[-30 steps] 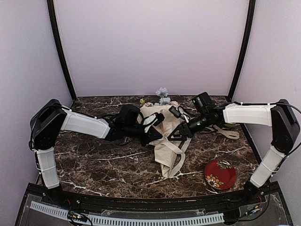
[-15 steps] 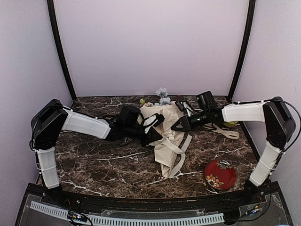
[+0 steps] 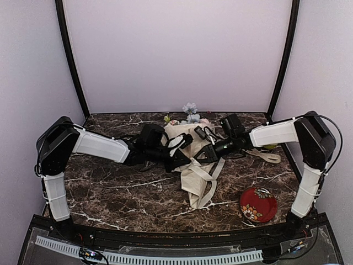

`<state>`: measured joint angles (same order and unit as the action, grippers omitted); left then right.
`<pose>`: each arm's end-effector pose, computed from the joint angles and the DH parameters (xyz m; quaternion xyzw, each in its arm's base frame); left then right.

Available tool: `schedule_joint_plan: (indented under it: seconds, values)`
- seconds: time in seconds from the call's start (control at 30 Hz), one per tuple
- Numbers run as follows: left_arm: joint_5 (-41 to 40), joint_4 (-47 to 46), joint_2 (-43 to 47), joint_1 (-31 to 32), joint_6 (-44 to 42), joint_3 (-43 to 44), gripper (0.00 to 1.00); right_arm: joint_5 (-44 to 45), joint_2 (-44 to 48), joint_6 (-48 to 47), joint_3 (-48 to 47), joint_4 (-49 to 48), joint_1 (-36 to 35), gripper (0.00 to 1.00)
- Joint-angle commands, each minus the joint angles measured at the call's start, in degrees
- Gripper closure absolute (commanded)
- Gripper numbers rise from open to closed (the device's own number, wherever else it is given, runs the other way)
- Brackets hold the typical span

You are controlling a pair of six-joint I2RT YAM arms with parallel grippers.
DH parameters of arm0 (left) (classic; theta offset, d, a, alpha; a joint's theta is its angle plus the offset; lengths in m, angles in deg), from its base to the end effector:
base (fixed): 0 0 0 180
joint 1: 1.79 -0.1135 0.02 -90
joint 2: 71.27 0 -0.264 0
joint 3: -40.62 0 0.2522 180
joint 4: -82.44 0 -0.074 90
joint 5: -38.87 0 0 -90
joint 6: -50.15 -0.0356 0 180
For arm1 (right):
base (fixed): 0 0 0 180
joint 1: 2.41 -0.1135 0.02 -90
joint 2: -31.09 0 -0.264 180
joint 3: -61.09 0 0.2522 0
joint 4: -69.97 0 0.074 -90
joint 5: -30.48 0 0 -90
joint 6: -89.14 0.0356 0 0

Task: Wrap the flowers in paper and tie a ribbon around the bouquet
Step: Cross the half-tied ribbon over the folded bouquet.

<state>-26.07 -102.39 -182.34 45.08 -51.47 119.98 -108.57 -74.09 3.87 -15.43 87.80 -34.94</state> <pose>0.2790 -0.3199 0.1793 0.5054 0.6703 -0.3309 0.4310 0.3038 0.2256 0.1767 -0.3523 0.7833 0.4730 0.1964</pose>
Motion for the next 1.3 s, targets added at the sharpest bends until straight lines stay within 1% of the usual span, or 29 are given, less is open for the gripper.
schedule_joint_plan:
  seconds: [0.0, 0.13, 0.3, 0.4, 0.5, 0.6, 0.63, 0.73, 0.93, 1.0, 1.13, 1.27]
  values:
    - [2.3, -0.3, 0.8, 0.1, -0.9, 0.1, 1.00, -2.2, -1.4, -2.5, -2.2, 0.8, -0.5, 0.77]
    - [2.4, -0.5, 0.8, 0.1, -0.9, -0.2, 1.00, 0.6, -1.6, -5.1, -2.9, 4.5, -0.7, 0.84]
    - [2.5, -0.2, 0.8, 0.1, -0.9, -0.1, 1.00, 4.0, -1.5, -9.3, -5.5, 10.5, -0.8, 0.85]
    - [2.5, -0.2, 0.8, 0.1, -0.9, -0.2, 1.00, 2.4, -2.3, -11.4, -6.5, 13.7, -0.8, 0.80]
    - [2.6, -0.2, 0.8, 0.1, -0.9, -0.2, 1.00, 3.0, -3.6, -13.4, -8.1, 17.3, -1.5, 0.77]
    - [2.6, -0.1, 0.8, 0.1, -1.0, -0.2, 1.00, 2.6, -4.3, -14.9, -9.3, 19.7, -1.7, 0.68]
    - [2.6, 0.0, 0.7, 0.1, -1.0, -0.1, 1.00, 1.8, -4.3, -14.9, -9.4, 19.5, -1.7, 0.65]
    - [2.7, 0.0, 0.7, 0.1, -1.0, -0.2, 1.00, -1.9, -4.4, -13.4, -9.4, 17.0, -1.8, 0.62]
    - [2.9, 0.0, 1.2, 0.1, -1.0, -0.8, 1.00, -5.5, -2.7, -8.3, -7.4, 8.9, -1.8, 0.59]
    - [2.8, 0.0, 1.3, 0.1, -1.1, -1.0, 1.00, -6.3, -2.5, -7.6, -7.0, 7.6, -1.8, 0.60]
    - [2.3, -0.1, 1.6, 0.0, -1.5, -0.8, 1.00, -7.3, -2.3, -7.3, -6.5, 7.0, -1.9, 0.66]
    - [2.4, -0.4, 1.6, -0.1, -1.2, -0.9, 1.00, -5.7, -2.4, -8.5, -6.4, 9.5, -2.0, 0.69]
